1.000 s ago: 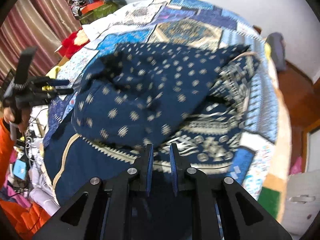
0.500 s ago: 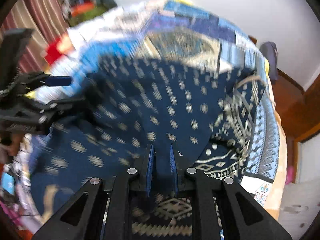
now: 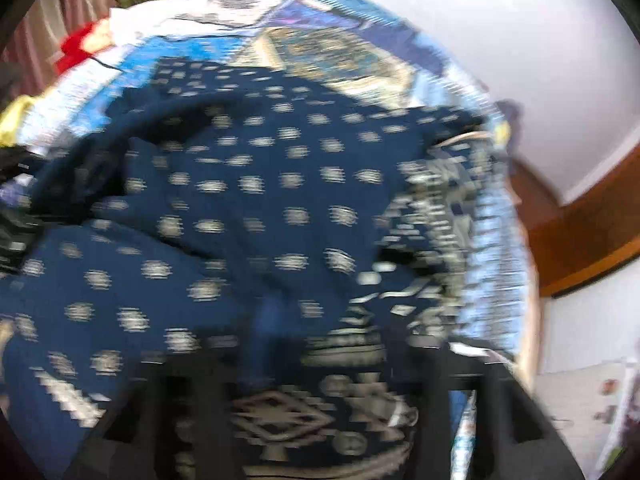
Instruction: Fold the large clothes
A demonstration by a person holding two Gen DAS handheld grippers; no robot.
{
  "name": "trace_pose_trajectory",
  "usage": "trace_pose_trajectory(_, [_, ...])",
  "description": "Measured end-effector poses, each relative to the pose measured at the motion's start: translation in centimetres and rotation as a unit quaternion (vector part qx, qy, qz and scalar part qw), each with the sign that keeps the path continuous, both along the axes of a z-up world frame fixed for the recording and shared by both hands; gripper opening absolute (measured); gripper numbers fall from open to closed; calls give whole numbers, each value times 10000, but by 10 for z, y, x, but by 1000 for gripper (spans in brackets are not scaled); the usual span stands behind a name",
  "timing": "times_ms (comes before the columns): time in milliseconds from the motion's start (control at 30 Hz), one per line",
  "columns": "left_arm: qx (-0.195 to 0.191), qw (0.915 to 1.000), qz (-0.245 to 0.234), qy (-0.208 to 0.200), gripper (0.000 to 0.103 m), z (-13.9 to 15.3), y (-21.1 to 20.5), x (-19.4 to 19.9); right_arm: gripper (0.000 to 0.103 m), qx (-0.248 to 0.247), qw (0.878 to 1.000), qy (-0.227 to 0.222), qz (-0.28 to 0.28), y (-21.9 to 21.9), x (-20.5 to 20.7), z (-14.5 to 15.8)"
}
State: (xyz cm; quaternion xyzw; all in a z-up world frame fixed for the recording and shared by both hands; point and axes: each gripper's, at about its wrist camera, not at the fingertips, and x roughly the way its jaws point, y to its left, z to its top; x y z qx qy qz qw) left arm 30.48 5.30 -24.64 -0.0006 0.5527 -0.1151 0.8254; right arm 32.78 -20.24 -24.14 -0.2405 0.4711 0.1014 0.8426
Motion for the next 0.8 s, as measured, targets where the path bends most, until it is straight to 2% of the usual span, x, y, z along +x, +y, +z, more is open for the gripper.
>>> trace_pose_trajectory(33, [0,10000,-4,-12,90,2,-1,-2,91,90,10000,-13,-30,-6,1,2])
trace_pose_trajectory(100, [-62,10000,-19,-7,90,8,3,1,91,523,9982,274,-144,-23,5,8])
trace_pose_trajectory(167, [-214,9998,16,-55,89,19,11,3,91,844,9954,380,-240,-37,7,16])
trace_pose_trajectory(233, [-415,9987,141,-247,89,37,27,9,91,1106,9929,305,-319,-49,10,29])
trace_pose_trajectory(300, [-458,9976,294,-417,90,49,43,20,91,1258,9909,163,-444,-61,16,42])
trace_pose_trajectory(400, [-562,9959,566,-437,90,57,70,40,91,1586,9851,19,-663,-76,33,56])
trace_pose_trajectory(533, [-1062,9872,1155,-272,90,51,115,71,91,2016,9734,139,-1080,-97,67,59])
trace_pose_trajectory(600, [-1505,9775,1465,-193,90,46,139,85,91,2228,9662,263,-1273,-106,85,54])
trace_pose_trajectory(700, [-1386,9733,1826,-108,90,33,155,106,91,2526,9547,452,-1507,-118,109,43])
trace_pose_trajectory(800, [-1381,9709,1942,236,90,7,165,133,91,2713,9452,626,-1703,-124,131,28])
